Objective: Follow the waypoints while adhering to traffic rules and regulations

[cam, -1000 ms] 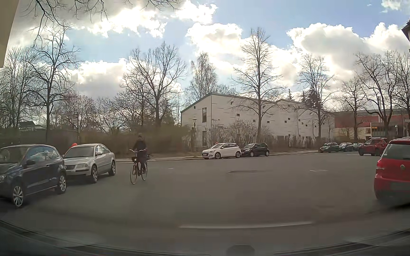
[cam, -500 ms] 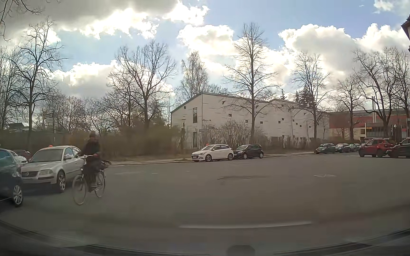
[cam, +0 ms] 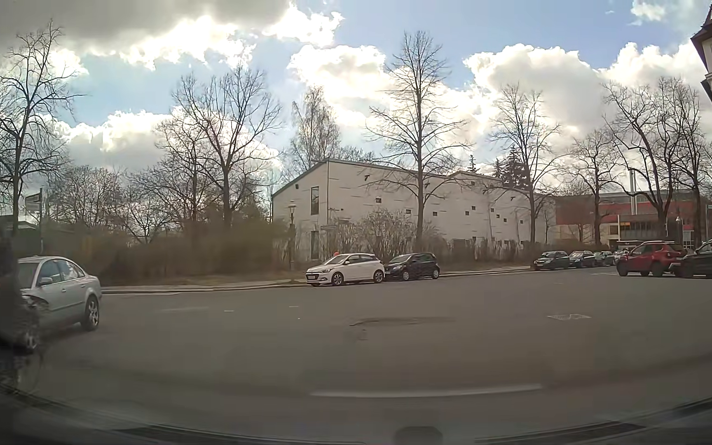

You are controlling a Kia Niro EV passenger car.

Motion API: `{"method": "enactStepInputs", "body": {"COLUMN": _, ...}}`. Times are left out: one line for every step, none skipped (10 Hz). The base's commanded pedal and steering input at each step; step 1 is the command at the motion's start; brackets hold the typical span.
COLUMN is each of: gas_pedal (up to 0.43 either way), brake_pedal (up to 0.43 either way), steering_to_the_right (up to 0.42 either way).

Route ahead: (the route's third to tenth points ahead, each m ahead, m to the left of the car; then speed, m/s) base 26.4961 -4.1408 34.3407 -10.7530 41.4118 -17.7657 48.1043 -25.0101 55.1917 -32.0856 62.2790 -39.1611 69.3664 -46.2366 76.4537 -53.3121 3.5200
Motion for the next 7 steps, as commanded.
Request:
{"method": "enactStepInputs", "body": {"gas_pedal": 0.0, "brake_pedal": 0.024, "steering_to_the_right": 0.11}}
{"method": "enactStepInputs", "body": {"gas_pedal": 0.0, "brake_pedal": 0.043, "steering_to_the_right": 0.105}}
{"method": "enactStepInputs", "body": {"gas_pedal": 0.0, "brake_pedal": 0.061, "steering_to_the_right": 0.107}}
{"method": "enactStepInputs", "body": {"gas_pedal": 0.0, "brake_pedal": 0.098, "steering_to_the_right": 0.117}}
{"method": "enactStepInputs", "body": {"gas_pedal": 0.0, "brake_pedal": 0.116, "steering_to_the_right": 0.131}}
{"method": "enactStepInputs", "body": {"gas_pedal": 0.0, "brake_pedal": 0.134, "steering_to_the_right": 0.149}}
{"method": "enactStepInputs", "body": {"gas_pedal": 0.0, "brake_pedal": 0.14, "steering_to_the_right": 0.169}}
